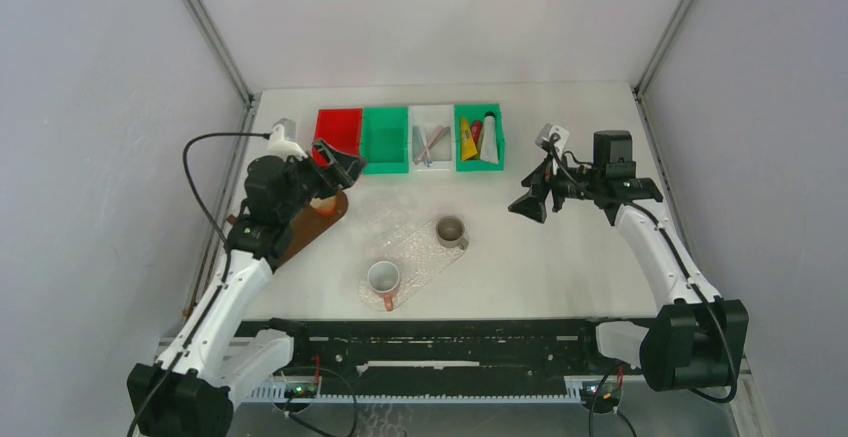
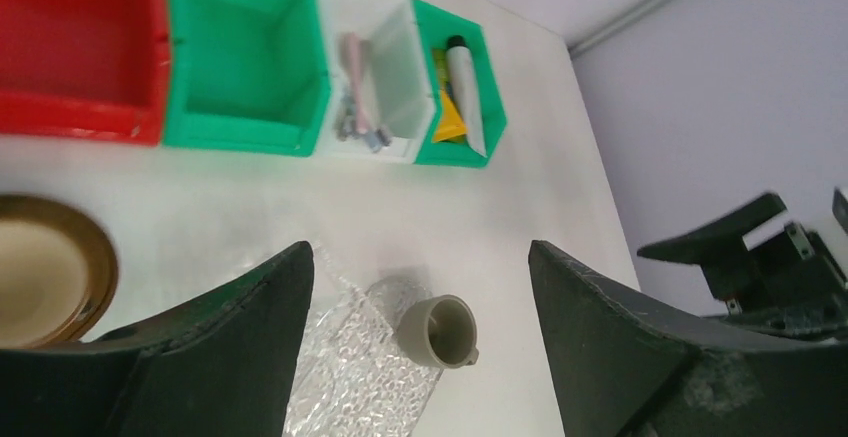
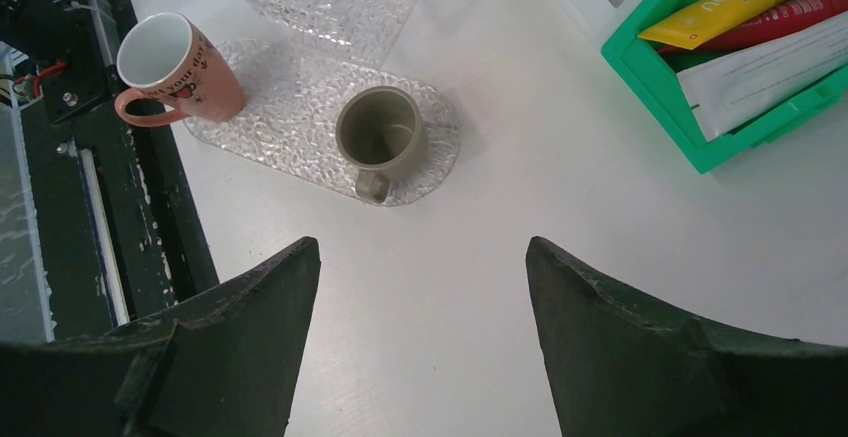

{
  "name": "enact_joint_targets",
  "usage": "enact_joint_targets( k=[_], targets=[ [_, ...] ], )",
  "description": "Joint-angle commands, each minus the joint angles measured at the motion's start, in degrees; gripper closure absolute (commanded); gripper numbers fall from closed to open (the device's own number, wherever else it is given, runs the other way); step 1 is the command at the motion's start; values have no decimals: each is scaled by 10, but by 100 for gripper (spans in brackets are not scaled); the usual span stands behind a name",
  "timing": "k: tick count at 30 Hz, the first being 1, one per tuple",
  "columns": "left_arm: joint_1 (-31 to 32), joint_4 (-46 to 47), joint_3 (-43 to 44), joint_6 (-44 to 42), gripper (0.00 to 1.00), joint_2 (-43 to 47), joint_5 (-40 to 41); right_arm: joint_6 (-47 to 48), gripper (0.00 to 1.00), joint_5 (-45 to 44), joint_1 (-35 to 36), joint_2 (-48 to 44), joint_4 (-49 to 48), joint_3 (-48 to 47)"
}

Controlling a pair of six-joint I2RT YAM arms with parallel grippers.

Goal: Prepare toiletry sets of a toothbrush and toothpaste on the tray
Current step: Pick up the toothpaste from the storage box.

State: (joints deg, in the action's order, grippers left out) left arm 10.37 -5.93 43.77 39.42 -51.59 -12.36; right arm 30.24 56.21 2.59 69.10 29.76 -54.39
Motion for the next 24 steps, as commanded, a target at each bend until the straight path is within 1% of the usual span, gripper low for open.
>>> enact_joint_targets(
  k=[1, 6, 9, 12, 13, 15, 17, 19, 20, 21, 24],
  targets=[
    [45, 118, 53, -77, 17, -27, -25, -21, 16, 33, -7, -15, -20, -7],
    [58, 216, 69, -111, 14, -89, -44, -32, 16, 43, -8, -18, -27, -7],
    [56, 305, 65, -119, 13, -140, -65, -35, 17, 45, -8, -21, -29, -8],
    [42, 380, 82, -83, 13, -201, -84, -39, 16, 51, -7, -24, -30, -7],
    [35, 395, 95, -59, 13, -224, -104, -41, 16, 52, -8, -25, -32, -7],
    [27, 415, 131, -37, 12, -268, -143, -46, 16, 57, -8, -28, -35, -7],
    [28, 399, 176, -33, 11, -307, -156, -49, 16, 59, -8, -31, -36, -7],
    [41, 340, 227, -61, 11, -338, -136, -50, 16, 57, -10, -35, -39, -7],
    [52, 297, 251, -91, 11, -348, -111, -52, 16, 57, -14, -37, -39, -8],
    [64, 251, 280, -131, 10, -357, -66, -53, 16, 56, -18, -39, -40, -8],
    [103, 129, 374, -233, 10, -393, 38, -56, 16, 58, -31, -38, -31, -17]
  ],
)
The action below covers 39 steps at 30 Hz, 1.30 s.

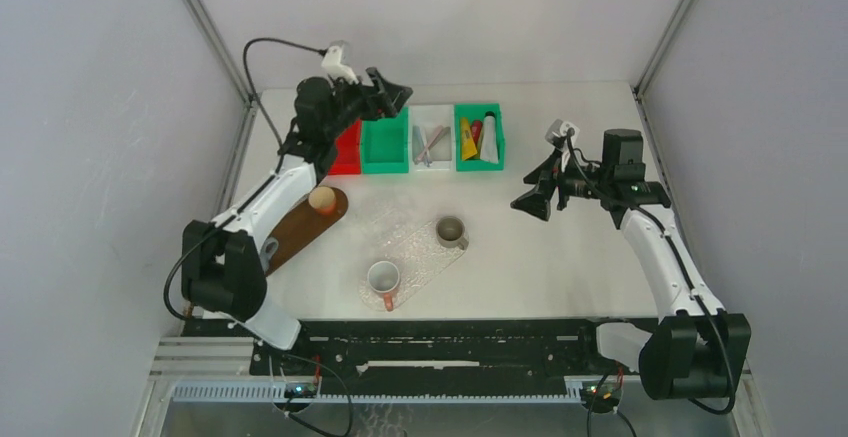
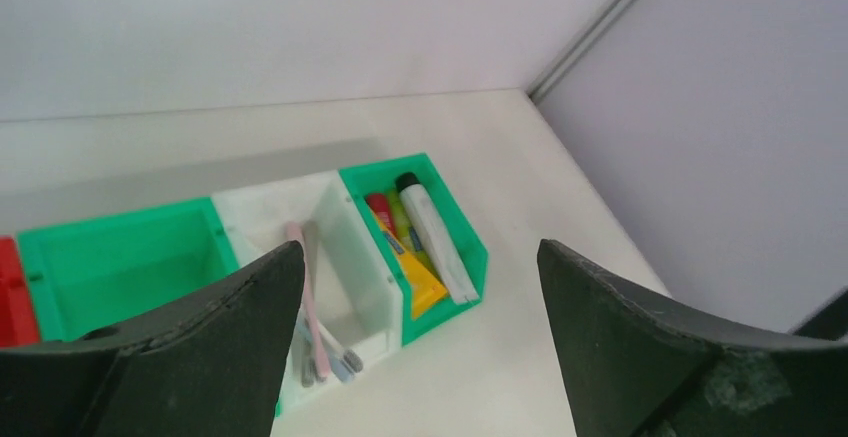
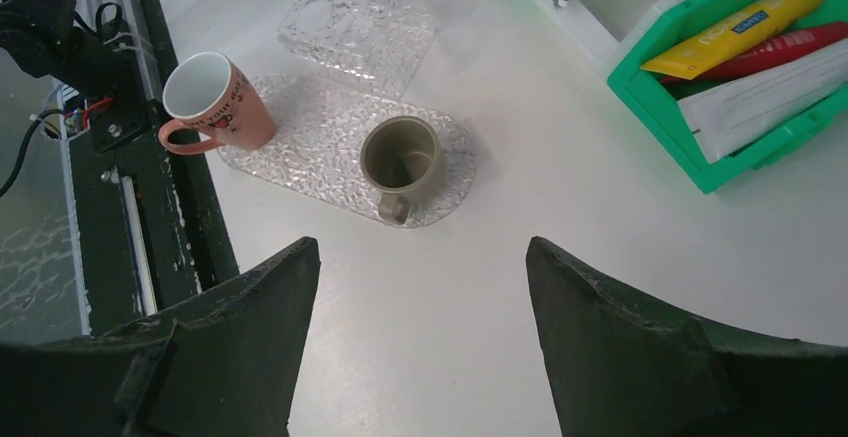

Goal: Prepare toiletry sets of a toothbrush and toothpaste on the tray
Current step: Pick up the toothpaste from the storage box.

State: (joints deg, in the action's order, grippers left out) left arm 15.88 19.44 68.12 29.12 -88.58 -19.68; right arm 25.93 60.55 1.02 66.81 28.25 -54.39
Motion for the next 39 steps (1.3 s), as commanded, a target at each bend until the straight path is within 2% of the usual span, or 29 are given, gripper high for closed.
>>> enact_joint_targets(
  k=[1, 5, 7, 9, 17, 22, 27, 30, 34, 36, 39],
  targets=[
    [59, -157, 164, -154, 10, -41, 136, -15, 16, 14, -21, -15, -15, -18],
    [89, -291, 335, -234, 11, -132, 199, -24, 16, 19, -47, -13, -17, -20],
    [98, -355, 416, -261, 16, -182, 208, -26, 16, 19, -57, -10, -17, -21],
    [105, -396, 452, -279, 19, -217, 203, -25, 16, 16, -67, -1, -12, -24],
    [109, -417, 437, -291, 28, -265, 184, -38, 16, 0, -71, 37, -23, -23],
    [109, -407, 410, -294, 30, -251, 178, -126, 17, -66, -19, 83, -88, -45],
    [107, -387, 354, -310, 30, -221, 194, -192, 22, -111, 38, 217, -70, -177],
    [102, -381, 327, -321, 30, -198, 212, -227, 28, -127, 59, 319, -14, -300],
    [92, -352, 290, -321, 30, -172, 211, -299, 32, -205, 86, 428, 46, -443],
    [88, -339, 275, -320, 30, -163, 212, -343, 32, -245, 96, 457, 37, -470],
    [82, -331, 264, -322, 30, -155, 214, -419, 33, -287, 106, 467, -11, -460]
  ],
)
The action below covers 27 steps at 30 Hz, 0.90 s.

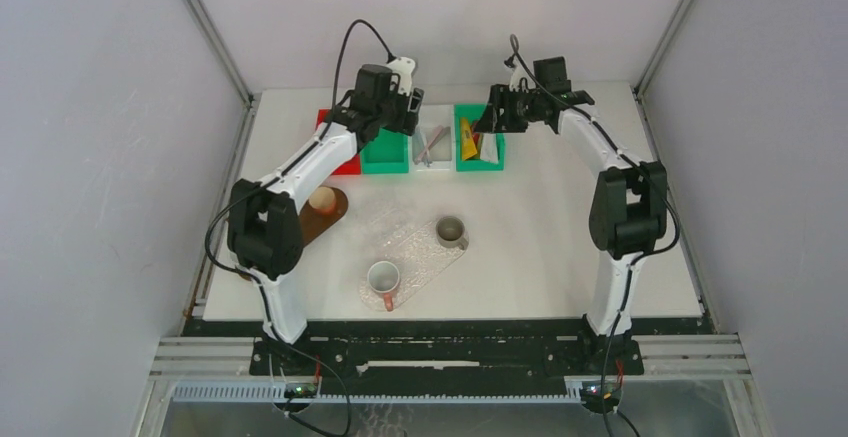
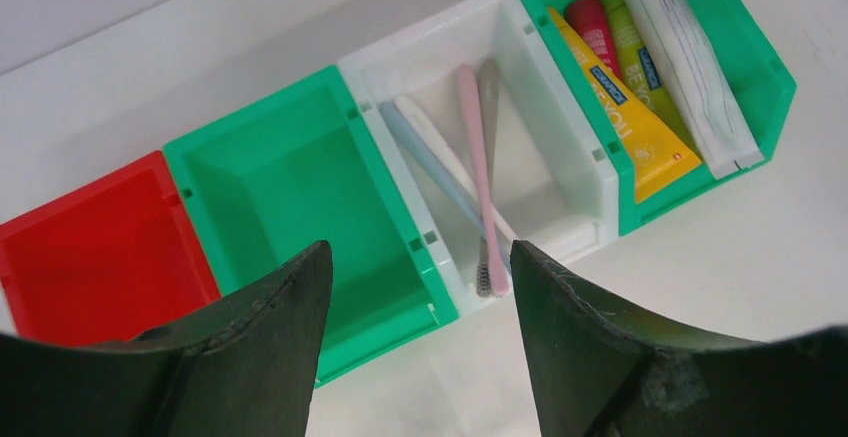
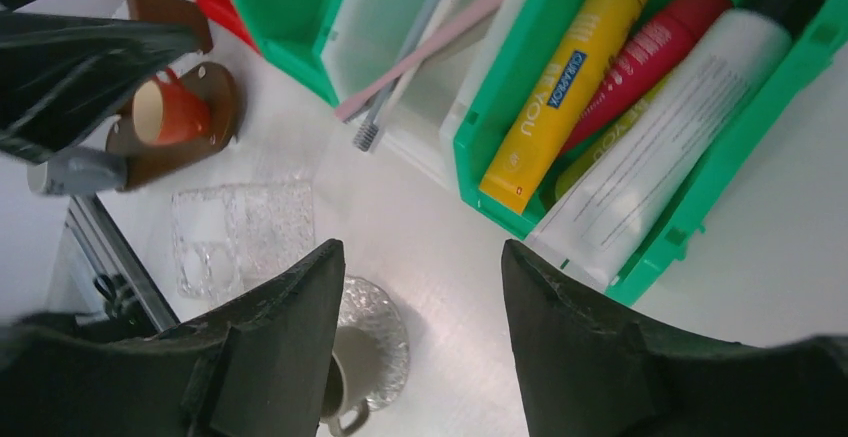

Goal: Prepare toiletry sets of a toothbrush and toothpaste on the tray
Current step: Pick up the toothpaste from the storage box.

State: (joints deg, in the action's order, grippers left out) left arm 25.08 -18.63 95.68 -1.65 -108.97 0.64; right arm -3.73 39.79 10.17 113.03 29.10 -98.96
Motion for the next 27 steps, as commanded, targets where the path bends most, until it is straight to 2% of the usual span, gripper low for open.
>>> enact_joint_targets(
  k=[1, 4, 12, 21, 27],
  targets=[
    [-12, 51, -15, -14, 30, 51, 10, -141, 33, -85, 16, 8, -31, -10],
    [-13, 54, -17, -14, 30, 51, 8, -167, 36, -93, 21, 24, -41, -12],
    [-16, 53, -20, -18, 29, 50, 12, -181, 50, -130, 38, 89, -33, -58],
    [-17, 54, -18, -19, 29, 45, 11, -182, 48, -198, 48, 131, -12, -83],
    [-17, 54, -16, -18, 29, 42, 9, -188, 48, -185, 48, 153, -9, -90]
  ],
)
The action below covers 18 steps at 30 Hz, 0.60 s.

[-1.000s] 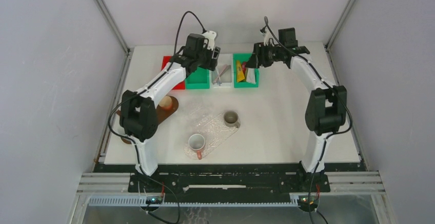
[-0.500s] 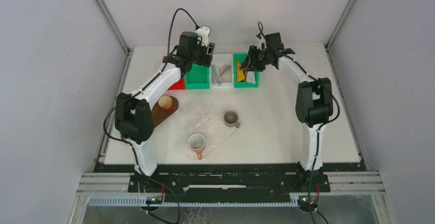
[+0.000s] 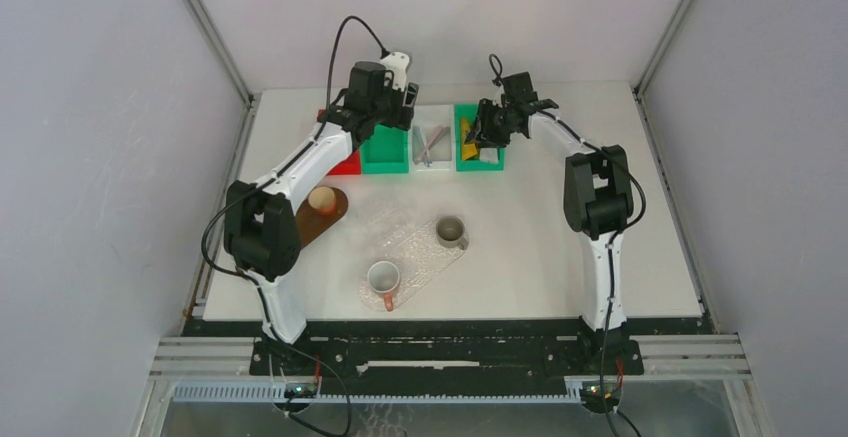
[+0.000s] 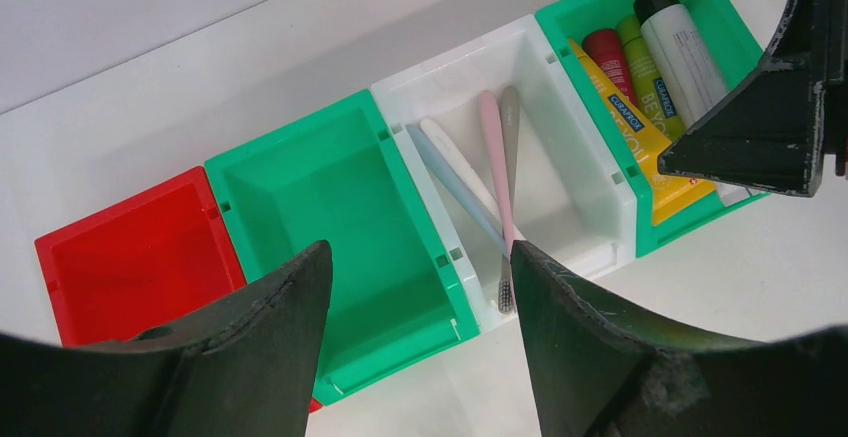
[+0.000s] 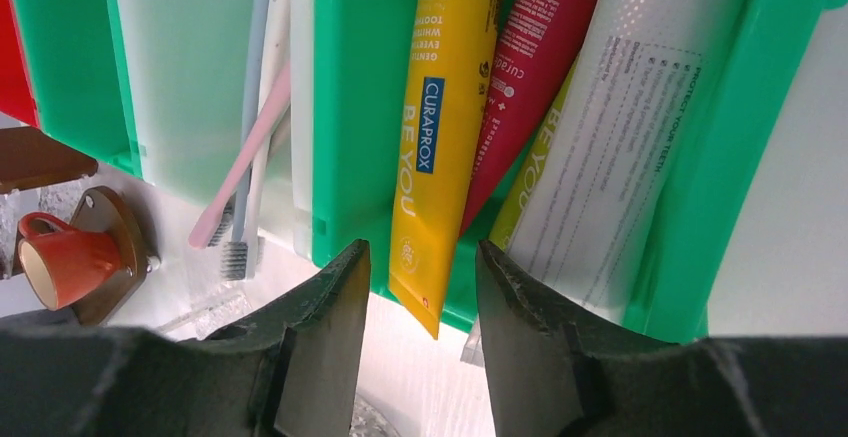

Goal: Prepare toiletry sets of a toothbrush and toothpaste on the tray
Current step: Pick up the toothpaste from the storage box.

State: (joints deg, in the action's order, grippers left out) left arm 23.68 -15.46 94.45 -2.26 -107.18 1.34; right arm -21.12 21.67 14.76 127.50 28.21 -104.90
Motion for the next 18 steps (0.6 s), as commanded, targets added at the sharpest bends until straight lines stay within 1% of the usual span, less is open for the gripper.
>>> enact_joint_targets(
  k=[1, 6, 11, 13, 16, 17, 18],
  targets=[
    [-2, 22, -3, -12, 29, 23, 1, -16, 48, 4, 3, 12, -1, -31],
    [-3, 22, -4, -12, 29, 23, 2, -30, 51, 41, 3, 27, -4, -37],
    [-2, 22, -4, -10, 30, 25, -3, -43, 62, 70, -1, 30, -8, -38],
    [-2, 23, -4, -9, 30, 27, -4, -46, 72, 87, -6, 29, -14, -34],
    [-2, 26, -8, -8, 31, 31, -10, -60, 94, 130, -19, 18, -33, -23],
    [-3, 30, -12, -6, 31, 35, -13, -63, 100, 143, -24, 11, -41, -18],
    [-2, 37, -18, -4, 31, 41, -16, -65, 100, 153, -28, 1, -47, -12]
  ],
)
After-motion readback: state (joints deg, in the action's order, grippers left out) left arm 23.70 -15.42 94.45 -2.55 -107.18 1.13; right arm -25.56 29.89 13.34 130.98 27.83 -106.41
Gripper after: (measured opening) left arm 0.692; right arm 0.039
